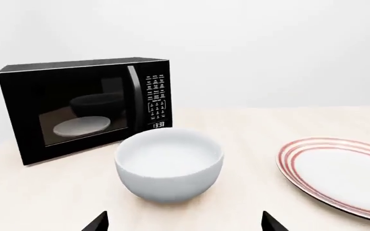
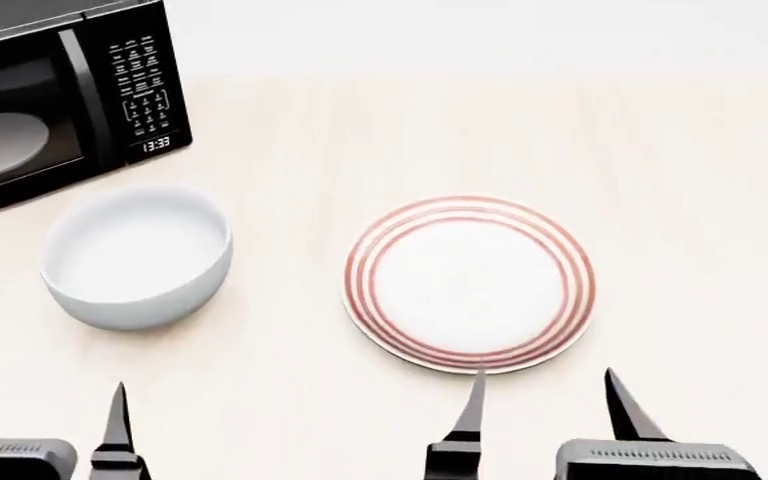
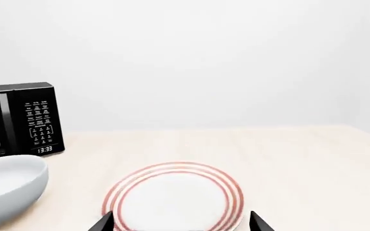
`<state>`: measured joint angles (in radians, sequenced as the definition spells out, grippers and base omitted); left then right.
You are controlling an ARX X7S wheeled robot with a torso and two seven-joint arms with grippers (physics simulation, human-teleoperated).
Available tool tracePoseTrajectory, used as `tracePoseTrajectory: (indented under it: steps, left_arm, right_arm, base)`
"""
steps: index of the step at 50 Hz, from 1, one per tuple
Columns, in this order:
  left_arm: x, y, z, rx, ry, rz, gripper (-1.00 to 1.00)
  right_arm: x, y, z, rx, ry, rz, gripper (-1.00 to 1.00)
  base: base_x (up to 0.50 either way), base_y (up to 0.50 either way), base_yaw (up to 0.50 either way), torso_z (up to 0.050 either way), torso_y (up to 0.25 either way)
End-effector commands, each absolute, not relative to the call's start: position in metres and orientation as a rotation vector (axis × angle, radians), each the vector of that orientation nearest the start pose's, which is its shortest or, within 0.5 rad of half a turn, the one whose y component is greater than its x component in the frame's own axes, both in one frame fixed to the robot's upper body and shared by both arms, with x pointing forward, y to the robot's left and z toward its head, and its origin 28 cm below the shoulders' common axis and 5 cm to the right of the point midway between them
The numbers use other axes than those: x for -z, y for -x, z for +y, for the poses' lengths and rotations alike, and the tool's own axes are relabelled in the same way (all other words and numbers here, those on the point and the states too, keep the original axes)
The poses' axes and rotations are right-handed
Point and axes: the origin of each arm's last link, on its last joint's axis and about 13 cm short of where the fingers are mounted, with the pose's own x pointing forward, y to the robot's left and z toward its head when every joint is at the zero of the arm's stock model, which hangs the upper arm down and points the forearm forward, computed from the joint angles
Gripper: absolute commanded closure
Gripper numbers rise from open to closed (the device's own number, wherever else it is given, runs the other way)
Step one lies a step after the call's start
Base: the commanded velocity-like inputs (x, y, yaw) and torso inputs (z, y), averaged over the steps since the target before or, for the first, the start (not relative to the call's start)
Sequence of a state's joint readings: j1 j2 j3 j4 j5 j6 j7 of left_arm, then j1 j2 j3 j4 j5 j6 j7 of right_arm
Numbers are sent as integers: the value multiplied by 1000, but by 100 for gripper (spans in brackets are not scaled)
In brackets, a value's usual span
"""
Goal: Put the white bowl to the right of the plate.
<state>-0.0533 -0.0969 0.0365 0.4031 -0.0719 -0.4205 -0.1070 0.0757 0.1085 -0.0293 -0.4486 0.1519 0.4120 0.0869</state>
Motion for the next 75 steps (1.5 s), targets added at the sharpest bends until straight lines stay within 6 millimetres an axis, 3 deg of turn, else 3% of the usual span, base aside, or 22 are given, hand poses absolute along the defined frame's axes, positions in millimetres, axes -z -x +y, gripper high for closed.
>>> tracePoseTrajectory:
  steps: [1,27,52,56,57,63,75]
  left_arm:
    - [-88,-213,215,-32,-25,-40,-100]
    - [-91,-211,215,-29,-17,-56,-100]
    - [-90,-211,215,-28,-13,-57,-100]
    - [-90,-212,218,-39,-10,-55,-100]
    - [-90,-212,220,-52,-4,-55,-100]
    - [-87,-211,236,-111,6,-54,-100]
    - [-83,-204,260,-267,-27,-77,-100]
  right_arm:
    - [-105,-217,-107,-22,-39,-112,-100]
    - [-107,-215,-107,-57,-105,-111,-100]
    - [-107,-218,-107,-63,-137,-92,-100]
    - [-108,-222,-106,-8,-162,6,-100]
    - [-110,-225,-105,23,-143,84,-100]
    - [-131,-224,-98,34,-50,84,-100]
    - [-200,-251,-77,-233,-123,200,-100]
  base:
    - [500,266,0,0,0]
    - [500,226,0,0,0]
    - [500,-126,0,0,1]
    - [79,0,0,0,0]
    - [0,0,0,0,0]
    - [0,0,0,0,0]
    - [0,0,0,0,0]
